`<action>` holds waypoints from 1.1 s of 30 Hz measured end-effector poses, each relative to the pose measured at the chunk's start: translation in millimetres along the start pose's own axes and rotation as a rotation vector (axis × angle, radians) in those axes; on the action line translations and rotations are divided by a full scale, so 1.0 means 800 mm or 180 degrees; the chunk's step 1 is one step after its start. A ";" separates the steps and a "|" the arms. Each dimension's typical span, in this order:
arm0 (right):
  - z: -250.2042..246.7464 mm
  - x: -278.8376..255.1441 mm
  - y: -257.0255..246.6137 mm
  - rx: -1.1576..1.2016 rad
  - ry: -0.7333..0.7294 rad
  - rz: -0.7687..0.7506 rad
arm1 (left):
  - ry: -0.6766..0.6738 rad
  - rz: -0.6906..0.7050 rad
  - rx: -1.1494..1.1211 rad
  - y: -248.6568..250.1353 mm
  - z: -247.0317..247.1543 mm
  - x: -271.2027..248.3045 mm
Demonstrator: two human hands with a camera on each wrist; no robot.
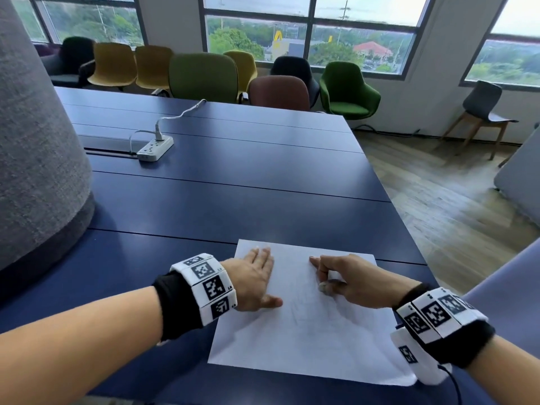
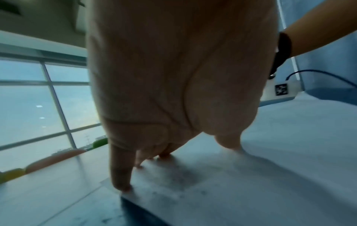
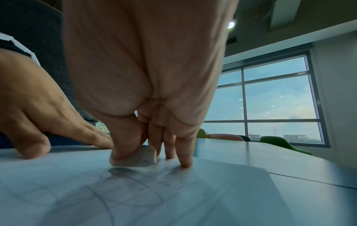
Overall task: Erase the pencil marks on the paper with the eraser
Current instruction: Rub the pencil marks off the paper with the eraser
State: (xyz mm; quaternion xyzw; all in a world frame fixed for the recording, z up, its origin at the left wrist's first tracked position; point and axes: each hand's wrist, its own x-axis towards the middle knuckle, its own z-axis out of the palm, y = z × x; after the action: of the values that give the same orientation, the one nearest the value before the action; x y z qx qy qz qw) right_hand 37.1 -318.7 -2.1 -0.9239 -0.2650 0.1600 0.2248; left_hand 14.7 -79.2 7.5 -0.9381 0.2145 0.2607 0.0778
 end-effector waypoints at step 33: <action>-0.015 0.062 -0.054 -0.0302 -0.0247 0.0120 | -0.0112 -0.0268 -0.0349 -0.013 -0.020 0.025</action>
State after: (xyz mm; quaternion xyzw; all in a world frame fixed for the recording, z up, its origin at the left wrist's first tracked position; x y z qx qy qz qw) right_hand 64.2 -261.9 20.9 -0.9315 -0.2633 0.1872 0.1672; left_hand 42.1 -81.7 10.7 -0.9444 0.1589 0.2850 0.0410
